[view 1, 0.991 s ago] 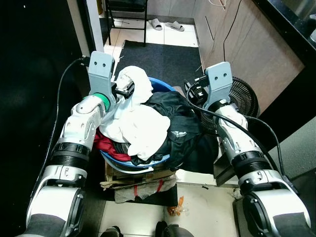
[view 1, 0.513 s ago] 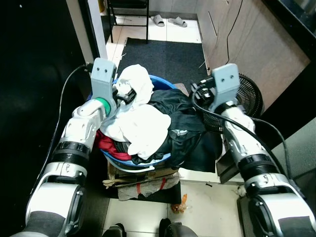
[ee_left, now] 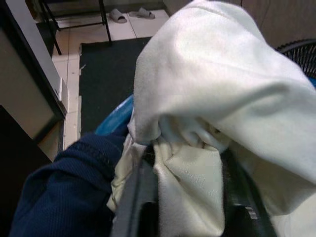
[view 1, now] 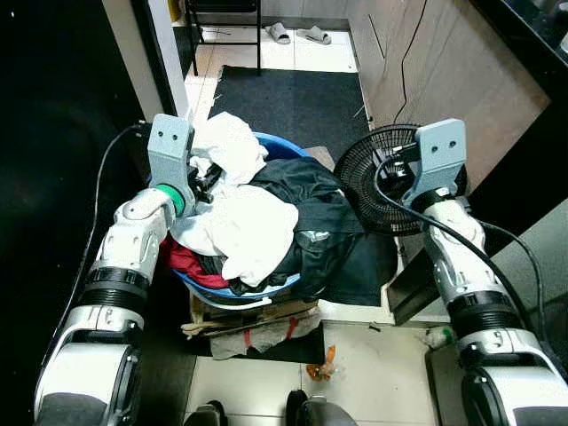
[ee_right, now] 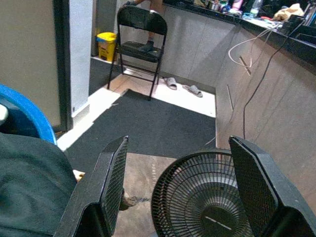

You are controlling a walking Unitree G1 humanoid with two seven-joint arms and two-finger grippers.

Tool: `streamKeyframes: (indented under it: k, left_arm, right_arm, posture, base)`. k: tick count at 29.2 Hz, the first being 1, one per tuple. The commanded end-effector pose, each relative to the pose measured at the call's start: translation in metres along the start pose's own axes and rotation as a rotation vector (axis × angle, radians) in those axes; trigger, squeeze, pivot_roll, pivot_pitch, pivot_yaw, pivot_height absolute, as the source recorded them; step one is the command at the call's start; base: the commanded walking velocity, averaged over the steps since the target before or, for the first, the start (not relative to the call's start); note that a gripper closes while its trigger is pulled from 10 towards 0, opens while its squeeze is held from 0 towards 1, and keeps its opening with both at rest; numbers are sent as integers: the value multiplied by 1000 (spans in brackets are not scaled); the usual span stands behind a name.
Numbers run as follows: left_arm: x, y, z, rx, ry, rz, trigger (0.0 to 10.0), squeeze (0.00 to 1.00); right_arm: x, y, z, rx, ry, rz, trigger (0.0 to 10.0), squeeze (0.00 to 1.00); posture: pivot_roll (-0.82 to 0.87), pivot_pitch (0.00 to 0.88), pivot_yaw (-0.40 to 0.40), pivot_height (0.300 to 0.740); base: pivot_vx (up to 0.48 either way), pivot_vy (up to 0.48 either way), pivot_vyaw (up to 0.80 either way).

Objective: Clothes washing

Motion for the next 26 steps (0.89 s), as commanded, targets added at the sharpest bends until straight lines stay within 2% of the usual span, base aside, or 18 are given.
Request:
streamKeyframes:
  k: [1,9,11,12,14,16,17,18,19,24,25,26]
  left_arm:
    - [-2,4,-3,-2,11,24,0,0]
    - [-7,15,1,51,11,83,0,0]
    - [-12,31,5,101,7,156,0,0]
    - [-12,31,5,101,7,156,0,0]
    - [-19,55,10,141,4,253,0,0]
    - [-22,62,11,153,3,284,0,0]
    - [-25,70,14,156,-5,313,3529,0]
    - [-29,79,17,149,-11,348,10000,0]
    - [-29,79,17,149,-11,348,10000,0]
    - [-43,104,22,137,-7,441,10000,0]
    - [-58,135,28,125,-21,557,10000,0]
    - [-71,155,33,117,-34,639,10000,0]
  right_arm:
    - [-2,0,-1,13,-6,-2,10000,0]
    - [-4,-1,-6,23,3,-3,10000,0]
    - [-4,2,-11,38,6,14,10000,0]
    - [-4,2,-11,38,6,14,10000,0]
    - [-3,12,-15,56,2,52,10000,0]
    - [-3,16,-16,61,-1,67,10000,0]
    - [-2,20,-17,67,-6,83,10000,0]
    - [-1,26,-17,71,-13,105,10000,0]
    - [-1,26,-17,71,-13,105,10000,0]
    - [0,47,-16,78,-52,180,10000,0]
    - [3,70,-15,80,-69,260,10000,0]
    - [4,87,-14,81,-79,316,10000,0]
  posture:
    - [-18,146,19,740]
    - [-10,136,19,740]
    - [-3,128,16,740]
    - [-3,128,16,740]
    - [2,125,14,740]
    - [2,125,14,740]
    - [8,121,12,740]
    - [9,120,11,740]
    - [9,120,11,740]
    - [18,115,7,740]
    - [33,98,-9,740]
    - [33,98,-9,740]
  base:
    - [0,0,0]
    - [0,0,0]
    - [0,0,0]
    - [0,0,0]
    - [0,0,0]
    - [0,0,0]
    - [0,0,0]
    - [0,0,0]
    - [0,0,0]
    - [0,0,0]
    - [0,0,0]
    - [0,0,0]
Point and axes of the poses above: a point about 5 cm out from each wrist's last joint towards the gripper, its own x axis pointing out of the wrist towards the gripper, its own y axis along the axis of the wrist's last joint, z = x × y, the point moved 3 cm from there along x, pointing out of the wrist towards the gripper, and after that the axes turned 2 degrees about -x, right-handed, at the moved point
